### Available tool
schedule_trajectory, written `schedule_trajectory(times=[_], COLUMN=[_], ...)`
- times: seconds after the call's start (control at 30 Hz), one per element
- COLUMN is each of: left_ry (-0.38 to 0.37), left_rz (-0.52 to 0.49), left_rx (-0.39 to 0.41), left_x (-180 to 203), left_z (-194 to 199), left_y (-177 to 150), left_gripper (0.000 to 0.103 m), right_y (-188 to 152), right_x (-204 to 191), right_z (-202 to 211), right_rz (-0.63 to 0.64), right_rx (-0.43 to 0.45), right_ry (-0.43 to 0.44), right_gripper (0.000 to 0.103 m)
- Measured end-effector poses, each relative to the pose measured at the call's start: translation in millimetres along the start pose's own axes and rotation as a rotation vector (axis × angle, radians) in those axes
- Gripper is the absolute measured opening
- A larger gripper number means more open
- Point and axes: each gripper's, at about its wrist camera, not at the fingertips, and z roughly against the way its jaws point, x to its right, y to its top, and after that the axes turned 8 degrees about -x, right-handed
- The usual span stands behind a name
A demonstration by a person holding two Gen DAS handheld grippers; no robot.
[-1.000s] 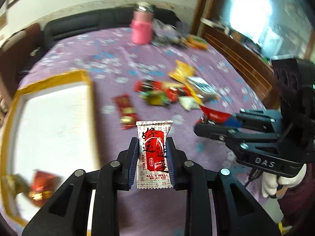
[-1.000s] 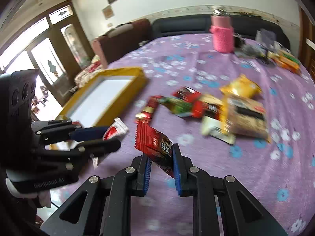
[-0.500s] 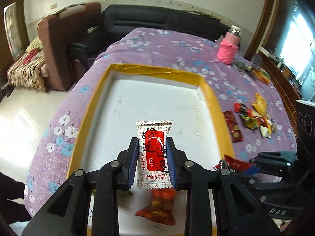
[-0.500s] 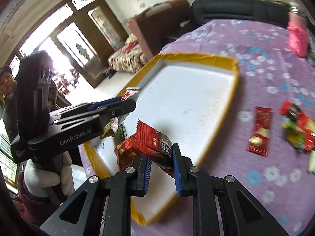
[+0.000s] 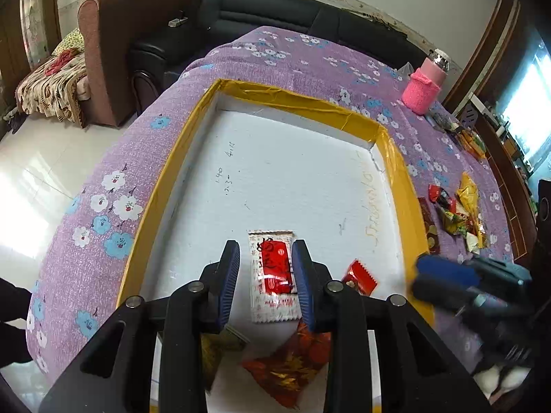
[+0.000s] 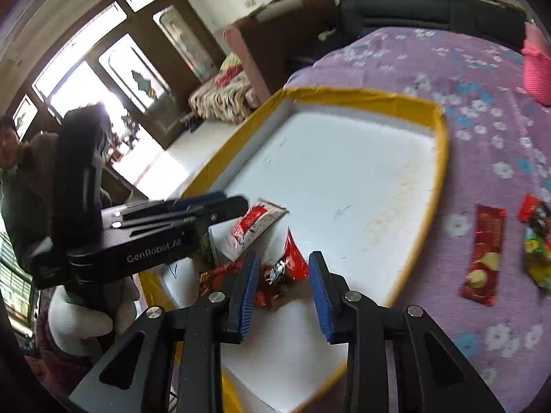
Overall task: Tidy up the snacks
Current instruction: 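Carry both packets over the white tray and open both grippers, then grasp the red chocolate bar on the cloth with the left gripper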
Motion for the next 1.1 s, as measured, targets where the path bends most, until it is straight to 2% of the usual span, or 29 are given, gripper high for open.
schedule_trajectory(times=[0.07,0.13,0.27,0.37,0.43,0.53,0.6,0.67,0.73,0.8,0.83,0.87,1.1], left_ry=[-0.023,-0.044,-0.123,-0.197,-0.204,-0.178,-0.171,-0.142,-0.127,-0.114,-0.109,-0.098,-0.03], left_rz=[-0.002,-0.018,-0.098,-0.175,-0.215,-0.266,-0.276,-0.271,-0.258,-0.247,-0.246,-0.245,-0.251], left_rx=[0.034,0.068,0.117,0.086,0.052,0.003,-0.046,-0.08,-0.098,-0.112,-0.12,-0.127,-0.151], left_x=[7.1,18.2,61.9,104.5,128.5,164.9,179.1,187.8,191.2,193.3,194.8,196.3,211.2], left_z=[14.3,27.3,47.2,40.6,28.8,0.9,-19.5,-35.2,-44.1,-51.9,-55.8,-59.6,-81.5], left_y=[-3.7,-6.7,-12.3,-10.0,-7.3,-2.9,-0.5,2.0,3.4,4.9,6.4,7.8,17.2], left_gripper=[0.034,0.048,0.057,0.059,0.059,0.059,0.058,0.058,0.058,0.057,0.057,0.057,0.056], right_y=[-5.8,-13.5,-34.6,-50.8,-58.5,-55.9,-48.1,-38.5,-33.5,-30.2,-28.6,-28.3,-36.8], right_x=[16.2,37.7,94.8,132.9,146.8,152.8,148.9,144.2,145.3,147.0,149.0,150.2,164.8], right_z=[26.3,53.5,98.9,112.4,113.4,104.4,96.7,84.4,69.4,58.1,52.6,50.3,68.9], right_rz=[-0.027,-0.058,-0.161,-0.254,-0.291,-0.272,-0.225,-0.128,-0.063,-0.033,-0.022,-0.02,-0.121], right_rx=[0.055,0.111,0.189,0.207,0.206,0.187,0.177,0.154,0.119,0.111,0.108,0.107,0.165], right_ry=[-0.006,-0.046,-0.129,-0.141,-0.129,-0.137,-0.174,-0.247,-0.298,-0.324,-0.339,-0.34,-0.252], right_gripper=[0.033,0.037,0.038,0.038,0.038,0.039,0.04,0.053,0.054,0.051,0.042,0.028,0.016])
